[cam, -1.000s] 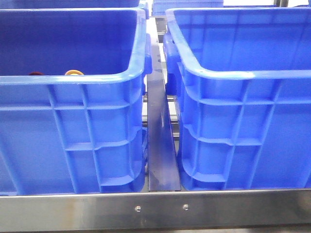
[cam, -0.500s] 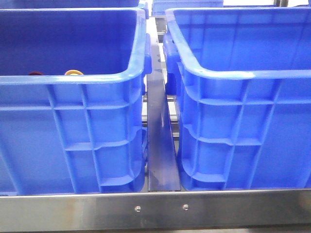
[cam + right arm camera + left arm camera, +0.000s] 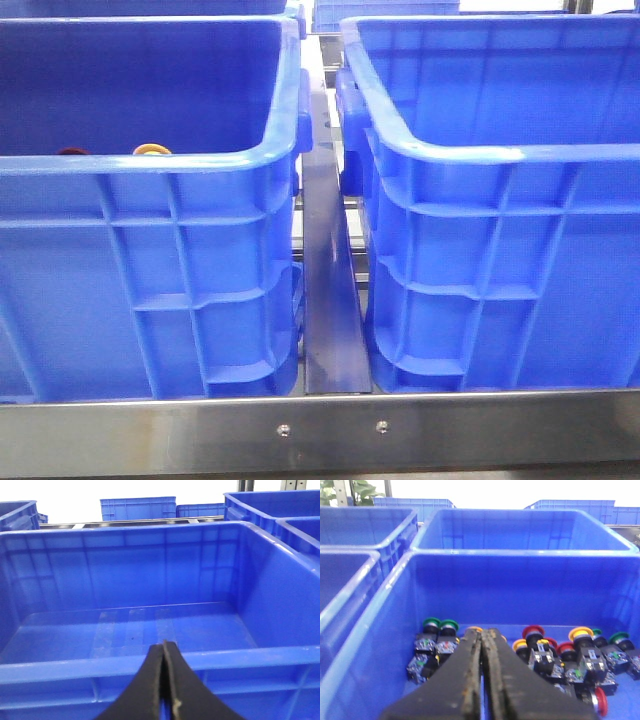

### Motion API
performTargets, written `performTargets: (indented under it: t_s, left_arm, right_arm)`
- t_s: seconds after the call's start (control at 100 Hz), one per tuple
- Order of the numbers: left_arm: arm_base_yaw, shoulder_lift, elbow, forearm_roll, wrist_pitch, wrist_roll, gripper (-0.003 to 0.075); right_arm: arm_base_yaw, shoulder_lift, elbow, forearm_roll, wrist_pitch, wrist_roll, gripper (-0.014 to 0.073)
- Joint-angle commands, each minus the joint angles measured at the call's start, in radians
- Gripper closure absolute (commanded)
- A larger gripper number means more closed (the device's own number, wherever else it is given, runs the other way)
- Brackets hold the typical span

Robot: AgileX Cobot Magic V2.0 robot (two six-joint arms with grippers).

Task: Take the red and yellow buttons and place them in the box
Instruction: 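Lower the left gripper toward a red-capped button in the button bin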

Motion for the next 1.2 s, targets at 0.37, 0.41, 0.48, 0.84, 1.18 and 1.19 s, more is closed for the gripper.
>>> performTargets:
  t_s: [0.37,0.41,0.48,0.84,1.18,1.19]
  left_arm:
    - [-0.008,0.264,-0.190,0.011,0.044,-0.006,0.0606]
    - [-0.008,0.292,-0.210,0.011,0.064,-0.006,0.0531]
    - [-0.008,0.339,-0.232,0.011,0.073,-0.006,0.0395]
    - [-0.091,0.527,-0.357,0.011,0.136,-0.005,0.0280]
    - [-0.199,0.873,-0.587,-0.026,0.278,-0.005,0.0280]
    - [-0.201,0.888,-0.593,-0.026,0.281,-0.005,0.0280]
  right_arm:
    - [0.000,-0.022,0.005,-0.005,-0.088,-0.009,0.0664]
    - [0.000,-0.022,0.005,-0.005,-0.088,-0.009,0.0664]
    - [0.000,-0.022,0.005,-0.005,-0.088,-0.009,0.0664]
    - [0.000,-0.022,0.005,-0.005,-0.088,-0.009,0.0664]
    - [0.000,-0.022,0.005,-0.005,-0.088,-0.009,0.0664]
    - [0.000,-0.022,0.005,-0.005,-0.088,-0.009,0.0664]
